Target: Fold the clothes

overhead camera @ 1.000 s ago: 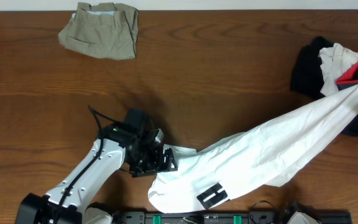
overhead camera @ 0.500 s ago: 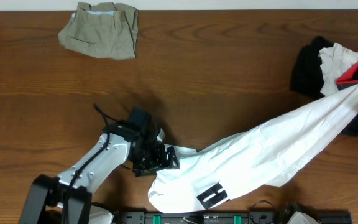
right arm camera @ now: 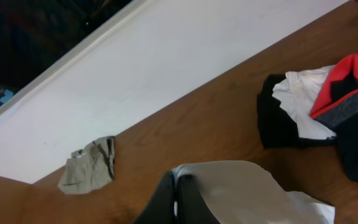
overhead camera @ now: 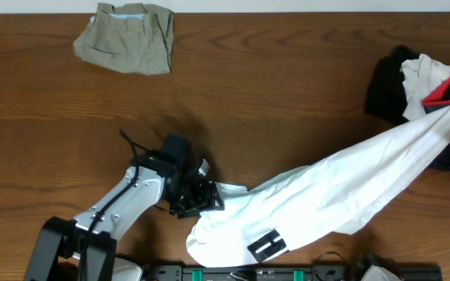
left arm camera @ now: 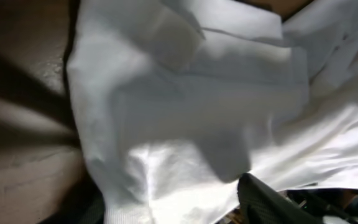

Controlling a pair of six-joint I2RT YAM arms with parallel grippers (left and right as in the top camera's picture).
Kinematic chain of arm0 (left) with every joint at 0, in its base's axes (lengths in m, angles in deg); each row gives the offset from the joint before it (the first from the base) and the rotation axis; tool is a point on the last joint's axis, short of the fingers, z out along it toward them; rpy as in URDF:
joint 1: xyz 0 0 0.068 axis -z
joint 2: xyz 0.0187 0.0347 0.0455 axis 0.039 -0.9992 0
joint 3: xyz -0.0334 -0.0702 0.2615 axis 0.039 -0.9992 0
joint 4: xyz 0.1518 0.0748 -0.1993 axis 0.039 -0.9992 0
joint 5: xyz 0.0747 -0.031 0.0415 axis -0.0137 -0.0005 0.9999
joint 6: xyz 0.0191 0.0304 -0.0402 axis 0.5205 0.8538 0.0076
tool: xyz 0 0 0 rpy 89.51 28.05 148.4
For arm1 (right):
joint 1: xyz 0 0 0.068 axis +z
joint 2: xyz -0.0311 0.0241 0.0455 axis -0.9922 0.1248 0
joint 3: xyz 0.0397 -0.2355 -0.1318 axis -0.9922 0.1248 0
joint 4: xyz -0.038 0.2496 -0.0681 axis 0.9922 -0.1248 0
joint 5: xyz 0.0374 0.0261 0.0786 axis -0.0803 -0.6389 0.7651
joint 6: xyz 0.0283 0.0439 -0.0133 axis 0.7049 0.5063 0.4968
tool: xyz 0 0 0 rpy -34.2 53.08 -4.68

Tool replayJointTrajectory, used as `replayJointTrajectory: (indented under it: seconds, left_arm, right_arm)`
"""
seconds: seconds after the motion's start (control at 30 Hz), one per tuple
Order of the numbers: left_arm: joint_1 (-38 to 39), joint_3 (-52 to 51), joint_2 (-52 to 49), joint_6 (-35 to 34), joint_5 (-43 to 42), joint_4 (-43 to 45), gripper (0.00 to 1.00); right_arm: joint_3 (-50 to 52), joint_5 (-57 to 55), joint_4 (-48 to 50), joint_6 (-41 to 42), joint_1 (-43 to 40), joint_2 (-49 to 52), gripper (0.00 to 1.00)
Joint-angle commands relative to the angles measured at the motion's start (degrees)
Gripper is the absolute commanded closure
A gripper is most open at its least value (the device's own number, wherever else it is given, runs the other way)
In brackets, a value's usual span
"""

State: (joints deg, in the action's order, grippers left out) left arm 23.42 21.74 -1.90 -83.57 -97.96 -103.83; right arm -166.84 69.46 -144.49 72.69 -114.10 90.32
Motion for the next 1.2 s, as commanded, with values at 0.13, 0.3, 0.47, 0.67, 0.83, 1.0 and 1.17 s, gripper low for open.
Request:
replayJointTrajectory:
  seconds: [0.13,0.3,0.47,0.67,0.83,1.0,1.17]
  left_arm:
    - [-0.24,-0.22,2.62,0.5,-0.5,-0.09,0.77]
    - [-0.24,-0.2,2.62,0.52,-0.48,-0.07,0.94]
    - [-0.28,0.26,3.32,0.9,-0.52,0.33,0.94]
    - [-0.44,4.79,8.92,3.19,-7.63,0.39,0.94]
    - [-2.64,10.75,16.09,3.13,-11.17,0.31,0.94]
    - [-6.75,16.52,21.79,2.91,-11.13,0.28,0.94]
    - [-12.07,19.93,23.28,2.67,-11.08,0.35,0.94]
  right_arm:
    - [0.0,-0.2,-0.66,-1.16,0.22,0.79,0.99]
    - [0.0,-0.22,-1.09,-1.2,0.22,0.87,0.99]
    - [0.02,-0.7,-1.18,-2.05,0.22,1.16,0.99]
    - [0.02,-1.25,-1.73,-2.08,0.22,1.18,0.99]
    - [0.02,-1.22,-1.77,-2.21,0.22,1.29,0.99]
    - [0.02,-1.22,-1.79,-2.19,0.22,1.86,0.99]
    - [0.02,-1.22,-1.53,-2.14,0.22,2.75,0.99]
